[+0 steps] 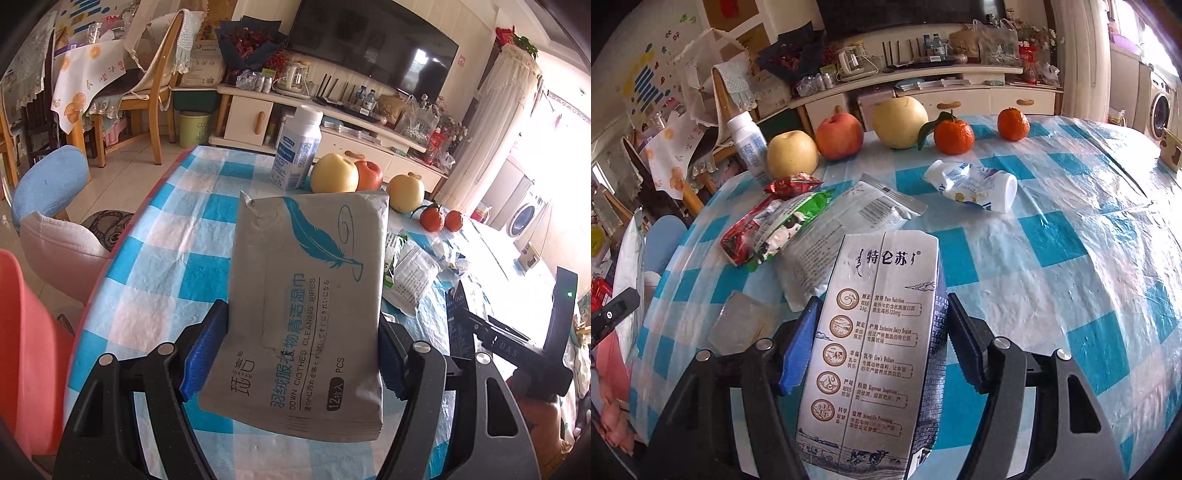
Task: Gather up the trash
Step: 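Carry both items over the pink bucket and open both tools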
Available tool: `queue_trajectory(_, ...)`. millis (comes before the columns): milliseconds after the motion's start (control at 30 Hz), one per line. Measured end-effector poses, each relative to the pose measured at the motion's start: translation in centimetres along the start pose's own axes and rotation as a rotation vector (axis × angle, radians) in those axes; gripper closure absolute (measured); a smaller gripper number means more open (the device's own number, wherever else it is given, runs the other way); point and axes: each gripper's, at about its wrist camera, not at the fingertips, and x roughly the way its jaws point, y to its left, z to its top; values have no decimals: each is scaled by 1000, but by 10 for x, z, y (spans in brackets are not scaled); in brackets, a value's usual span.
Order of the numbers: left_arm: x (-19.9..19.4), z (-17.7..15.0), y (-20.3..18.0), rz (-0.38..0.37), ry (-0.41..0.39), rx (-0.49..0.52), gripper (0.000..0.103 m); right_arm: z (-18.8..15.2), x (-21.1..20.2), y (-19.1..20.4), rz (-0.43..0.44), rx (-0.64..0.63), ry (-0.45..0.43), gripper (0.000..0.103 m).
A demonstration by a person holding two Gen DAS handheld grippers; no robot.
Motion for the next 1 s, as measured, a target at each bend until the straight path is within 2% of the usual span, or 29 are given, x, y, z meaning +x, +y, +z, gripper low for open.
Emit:
queue_trajectory(233, -25, 8, 23, 24, -52, -55, 29, 2, -23, 46, 122, -27, -21, 36)
queue_trajectory(467, -63, 18, 67, 133, -137, -125, 30, 8, -36, 142, 353, -105, 4, 36)
queue_trajectory(700, -110, 20, 156, 323, -200, -305, 30, 3, -37, 267, 563, -249, 62, 36)
queue_trajectory(933, -136, -3, 247, 489, -171, -513, 29, -8, -17, 365, 675, -320, 129, 36)
queue_trajectory(1000, -139, -10, 265, 506, -153, -556, 29, -12, -9, 386, 690, -334, 147, 36)
